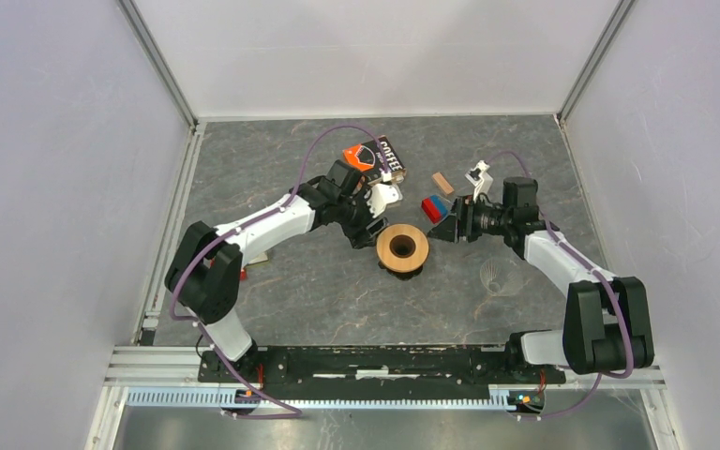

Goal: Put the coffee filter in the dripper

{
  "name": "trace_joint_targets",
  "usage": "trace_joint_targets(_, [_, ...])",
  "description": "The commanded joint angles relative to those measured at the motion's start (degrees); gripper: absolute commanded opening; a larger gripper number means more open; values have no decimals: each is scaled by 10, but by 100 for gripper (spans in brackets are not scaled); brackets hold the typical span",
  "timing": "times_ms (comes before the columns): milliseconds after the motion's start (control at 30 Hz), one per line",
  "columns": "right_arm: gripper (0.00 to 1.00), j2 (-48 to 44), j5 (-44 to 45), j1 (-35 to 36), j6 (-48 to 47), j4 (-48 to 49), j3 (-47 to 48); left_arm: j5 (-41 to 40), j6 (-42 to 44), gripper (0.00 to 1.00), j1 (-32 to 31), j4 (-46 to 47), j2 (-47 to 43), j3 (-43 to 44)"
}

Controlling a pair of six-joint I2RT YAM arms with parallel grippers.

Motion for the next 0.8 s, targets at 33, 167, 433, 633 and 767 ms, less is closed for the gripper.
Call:
trace_joint_targets(33, [73,-18,-3,-8,-15,0,25,-1,-15,72,-9,26,0,29])
trace_joint_targets(167, [73,-22,9,-15,-47,-29,36,-7,-15,72,-10,26,2,33])
trace_joint_targets(433, [73,-42,127,-24,-250,-219,128,-86,-41,73,-1,38,-4,56])
trace_joint_targets(633, [70,-58,275,-34,-429,-403,211,-110,-51,75,31,49,-44,61])
trace_joint_targets(767, [68,-73,355,-43,-511,-479,199,-106,-46,76,34,47,-74,57])
